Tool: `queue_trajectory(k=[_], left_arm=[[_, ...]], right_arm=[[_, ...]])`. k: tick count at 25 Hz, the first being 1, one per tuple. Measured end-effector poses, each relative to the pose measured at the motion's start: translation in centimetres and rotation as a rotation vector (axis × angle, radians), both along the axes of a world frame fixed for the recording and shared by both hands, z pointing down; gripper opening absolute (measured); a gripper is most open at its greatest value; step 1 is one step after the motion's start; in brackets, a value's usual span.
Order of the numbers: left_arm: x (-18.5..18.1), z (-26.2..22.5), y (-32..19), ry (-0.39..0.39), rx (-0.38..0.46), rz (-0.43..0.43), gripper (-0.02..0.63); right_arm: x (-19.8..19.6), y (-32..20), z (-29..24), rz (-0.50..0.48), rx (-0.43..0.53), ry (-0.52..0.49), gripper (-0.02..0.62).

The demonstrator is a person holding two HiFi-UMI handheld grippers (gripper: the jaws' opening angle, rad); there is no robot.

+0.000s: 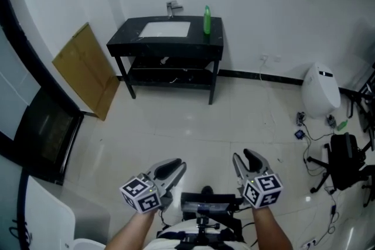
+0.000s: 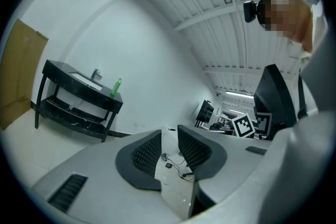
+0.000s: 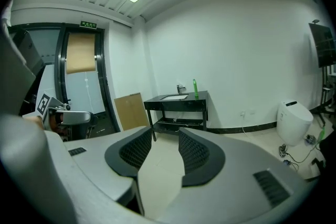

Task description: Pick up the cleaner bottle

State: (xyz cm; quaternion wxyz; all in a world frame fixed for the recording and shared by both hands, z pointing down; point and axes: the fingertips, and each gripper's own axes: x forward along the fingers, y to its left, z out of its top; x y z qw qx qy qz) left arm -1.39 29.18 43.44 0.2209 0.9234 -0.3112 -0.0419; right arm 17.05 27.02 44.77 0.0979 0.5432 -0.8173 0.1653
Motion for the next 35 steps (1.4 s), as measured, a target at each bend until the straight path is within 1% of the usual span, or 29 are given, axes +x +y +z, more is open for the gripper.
queue_trajectory(k=[8,12,16,19,23,26,29,35], left_arm=[[-1.1,0.1,-10.6,-0.021,-0.004,-0.055,0.099],[-0.4,-0.9,-15.8,-0.027,0.001,-0.074,0.099],[0.0,-1.0,-19.9,-0.025,-0.003,-0.092,0.1],[0.1,-0.6,-22.2,-0.022,-0.018,-0.092,0.1],[-1.0,-0.6,-26.1,-0.011,-0.019,-0.099,0.099],[-1.8,-0.2,-29.2,-0.004,-0.018,-0.073,0.099],[-3.0,0.4,-32.6,0.006,-0.022,-0.03,0.099],[-7.2,-0.1,-40.4,0.011,-0.035,0.06,0.099]], right_arm=[[0.6,-10.6,0.9,-0.014,-0.002,-0.006,0.166],[1.9,-15.9,0.2,-0.02,0.001,-0.005,0.166],[2.4,-20.6,0.2,-0.036,-0.007,-0.006,0.166],[2.0,-23.2,0.8,-0.043,-0.029,-0.011,0.166],[0.3,-26.6,1.3,-0.061,-0.054,0.001,0.166],[-0.9,-29.4,1.5,-0.044,-0.053,0.008,0.166],[-2.3,-32.4,1.9,-0.002,-0.052,0.01,0.166],[-6.6,-38.8,1.1,0.086,-0.062,0.017,0.166]])
